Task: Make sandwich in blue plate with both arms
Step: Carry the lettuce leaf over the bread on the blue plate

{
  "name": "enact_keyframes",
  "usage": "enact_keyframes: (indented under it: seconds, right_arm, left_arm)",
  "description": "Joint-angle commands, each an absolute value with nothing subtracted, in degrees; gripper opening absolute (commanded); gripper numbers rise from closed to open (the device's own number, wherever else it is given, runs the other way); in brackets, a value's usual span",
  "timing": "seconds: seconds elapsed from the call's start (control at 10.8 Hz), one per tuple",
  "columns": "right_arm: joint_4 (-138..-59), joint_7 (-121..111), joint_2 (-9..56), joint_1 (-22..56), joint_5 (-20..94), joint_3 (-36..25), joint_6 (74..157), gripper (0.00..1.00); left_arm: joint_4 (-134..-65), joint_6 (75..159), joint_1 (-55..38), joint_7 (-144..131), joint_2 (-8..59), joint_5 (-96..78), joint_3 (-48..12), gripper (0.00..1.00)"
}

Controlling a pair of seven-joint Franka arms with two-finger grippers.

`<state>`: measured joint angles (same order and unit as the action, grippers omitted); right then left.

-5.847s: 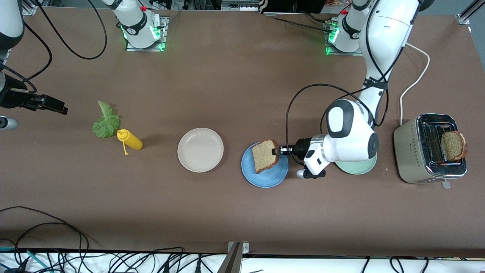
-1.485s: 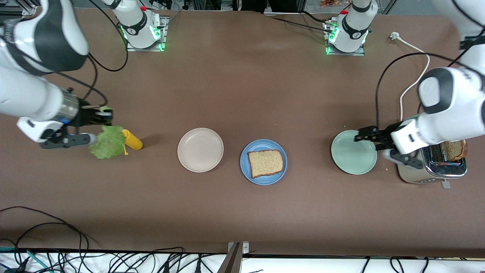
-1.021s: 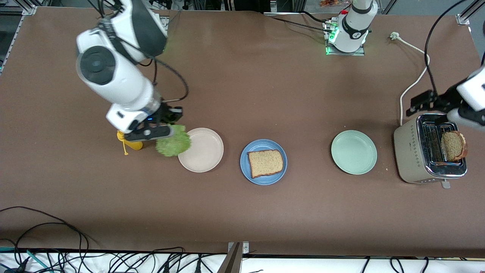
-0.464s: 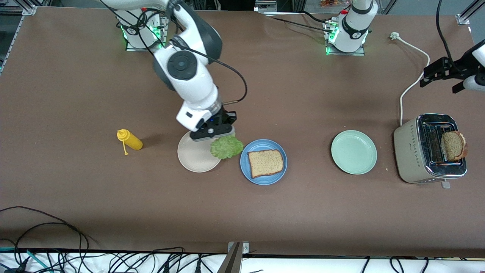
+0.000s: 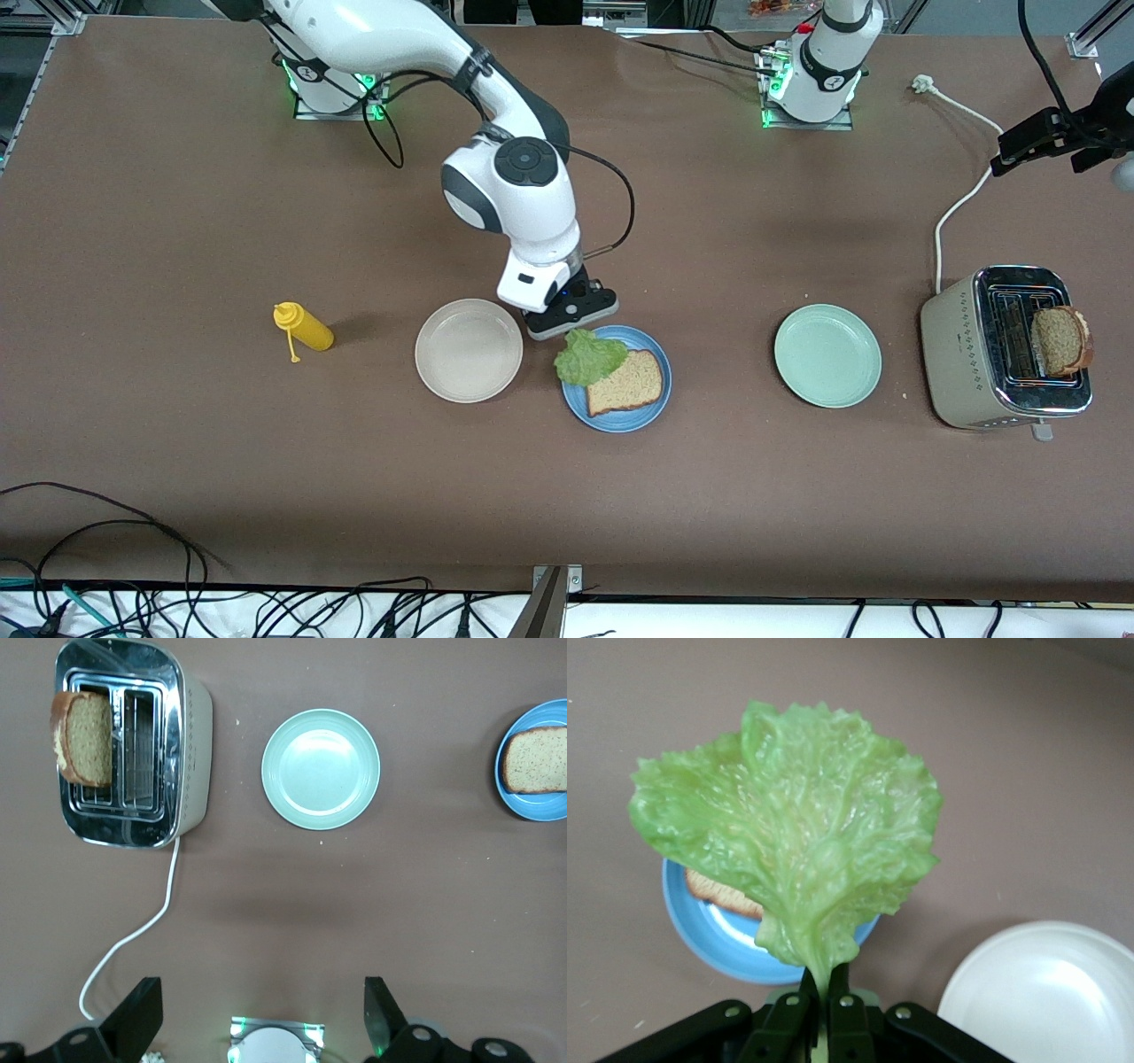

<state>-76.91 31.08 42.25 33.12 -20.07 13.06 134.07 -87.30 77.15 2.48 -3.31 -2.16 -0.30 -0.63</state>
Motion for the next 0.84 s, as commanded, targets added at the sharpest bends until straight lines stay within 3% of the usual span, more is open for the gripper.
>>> enact_keyframes:
  seconds: [0.0,0.28,0.74]
  right_arm:
    - [-73.48,31.03,48.24,34.28,-31.43,12.57,141.31,0.0]
    - [-73.39,29.27,50.09,35.32,-39.01,12.57,142.99,0.0]
    - [-73.39,29.27,51.85,37.97,-39.11,12.57,145.09,0.0]
  left_arm:
    - [-81.12,73.3,1.67,-5.45,1.41,1.58,-0.27,1.0]
    - [-81.38,73.65,2.55,-5.36,1.49,1.06,-0.26,1.0]
    - [-81.39,73.65,2.81,-5.8,1.41,1.49,-0.53,1.0]
